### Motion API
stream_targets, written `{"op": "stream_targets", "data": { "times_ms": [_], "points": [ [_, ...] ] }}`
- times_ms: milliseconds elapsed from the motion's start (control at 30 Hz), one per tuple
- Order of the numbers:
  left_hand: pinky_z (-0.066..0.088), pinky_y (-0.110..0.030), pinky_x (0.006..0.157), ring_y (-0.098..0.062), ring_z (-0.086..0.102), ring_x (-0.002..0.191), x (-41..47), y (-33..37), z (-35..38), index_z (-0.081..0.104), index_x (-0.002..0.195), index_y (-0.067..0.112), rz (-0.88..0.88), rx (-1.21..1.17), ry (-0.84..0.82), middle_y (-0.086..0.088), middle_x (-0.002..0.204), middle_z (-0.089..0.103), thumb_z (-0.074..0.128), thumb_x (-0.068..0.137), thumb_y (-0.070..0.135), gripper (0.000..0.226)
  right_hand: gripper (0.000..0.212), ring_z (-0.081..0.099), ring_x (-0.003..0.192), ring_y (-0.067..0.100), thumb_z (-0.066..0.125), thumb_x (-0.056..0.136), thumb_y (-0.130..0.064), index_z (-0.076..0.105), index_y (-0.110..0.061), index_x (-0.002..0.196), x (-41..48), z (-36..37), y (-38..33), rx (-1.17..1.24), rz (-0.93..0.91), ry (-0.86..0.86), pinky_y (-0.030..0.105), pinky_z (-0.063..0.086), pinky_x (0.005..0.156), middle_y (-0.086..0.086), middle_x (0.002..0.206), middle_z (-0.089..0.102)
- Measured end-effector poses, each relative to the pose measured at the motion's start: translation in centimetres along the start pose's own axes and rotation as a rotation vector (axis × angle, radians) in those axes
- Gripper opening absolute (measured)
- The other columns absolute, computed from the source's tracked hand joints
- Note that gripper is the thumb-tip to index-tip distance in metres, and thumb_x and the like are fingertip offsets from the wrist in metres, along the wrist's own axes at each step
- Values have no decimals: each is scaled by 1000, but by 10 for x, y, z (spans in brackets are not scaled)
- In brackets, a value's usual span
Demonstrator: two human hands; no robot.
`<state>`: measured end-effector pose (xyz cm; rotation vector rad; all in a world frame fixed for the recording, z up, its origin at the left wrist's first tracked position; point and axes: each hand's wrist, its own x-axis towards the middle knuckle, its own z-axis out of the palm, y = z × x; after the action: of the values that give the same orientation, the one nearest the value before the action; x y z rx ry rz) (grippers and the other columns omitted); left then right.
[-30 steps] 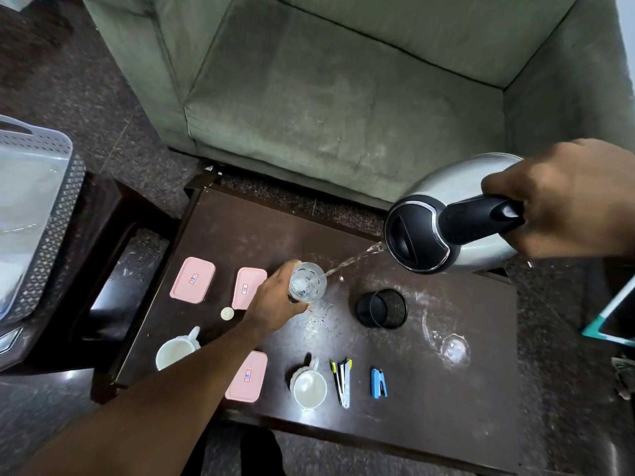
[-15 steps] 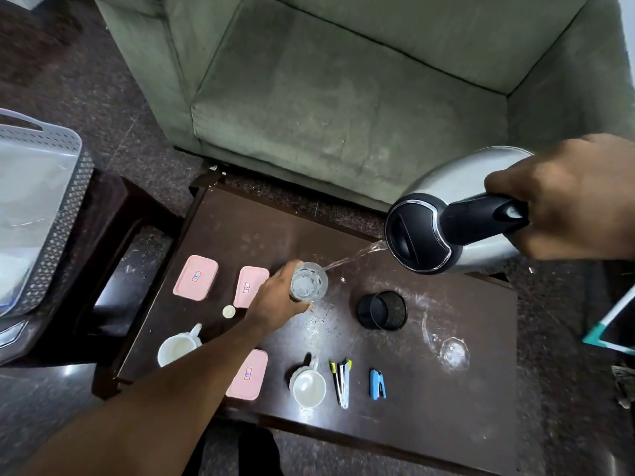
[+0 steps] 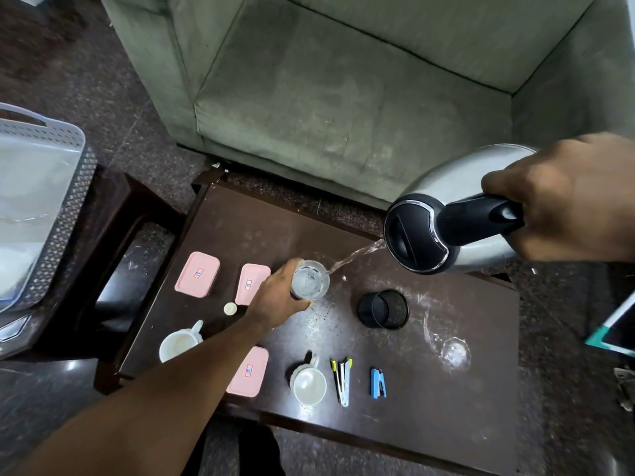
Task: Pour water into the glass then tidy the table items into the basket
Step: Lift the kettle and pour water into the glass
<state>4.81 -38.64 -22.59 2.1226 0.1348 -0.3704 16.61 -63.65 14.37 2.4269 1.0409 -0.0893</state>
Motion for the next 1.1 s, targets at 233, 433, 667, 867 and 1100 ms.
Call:
{"op": "stream_targets", "data": {
  "times_ms": [233, 433, 667, 867, 1100],
  "points": [
    [50, -36, 97, -26, 63, 116, 1, -1, -1, 48, 138, 28, -9, 1, 2, 3, 132, 66, 90, 68, 26, 82, 13, 45, 37, 26, 36, 56, -36, 32, -27, 63, 3, 3, -5, 18, 9, -8, 19, 31, 47, -7, 47, 38],
    [49, -32, 94, -24, 63, 114, 2, -2, 1, 46, 138, 31, -9, 6, -7, 4, 131, 65, 90, 68, 27, 83, 14, 42, 35, 25, 36, 55, -35, 27, -29, 63, 5, 8, -6, 19, 6, -10, 20, 37, 45, -8, 45, 37],
    [49, -34, 97, -25, 63, 115, 2, -6, 1, 47, 138, 30, -8, 9, 1, 3, 132, 65, 91, 69, 26, 82, 13, 44, 36, 25, 35, 55, -38, 29, -29, 63, 9, 11, -11, -5, -2, -32, 20, 39, 44, -8, 46, 41],
    [49, -33, 94, -24, 63, 114, 4, -5, 1, 46, 137, 32, -16, 17, -7, 4, 131, 66, 91, 68, 29, 82, 14, 41, 34, 23, 35, 54, -37, 28, -29, 63, 11, 16, -11, 4, -11, -19, 18, 35, 44, -9, 46, 38],
    [50, -35, 97, -25, 62, 118, 5, -6, 2, 45, 139, 29, -14, 30, -24, 3, 135, 64, 91, 69, 30, 84, 15, 43, 36, 26, 34, 52, -38, 31, -25, 60, 11, 28, -12, 58, -16, -21, 19, 32, 44, -7, 45, 39]
  ]
}}
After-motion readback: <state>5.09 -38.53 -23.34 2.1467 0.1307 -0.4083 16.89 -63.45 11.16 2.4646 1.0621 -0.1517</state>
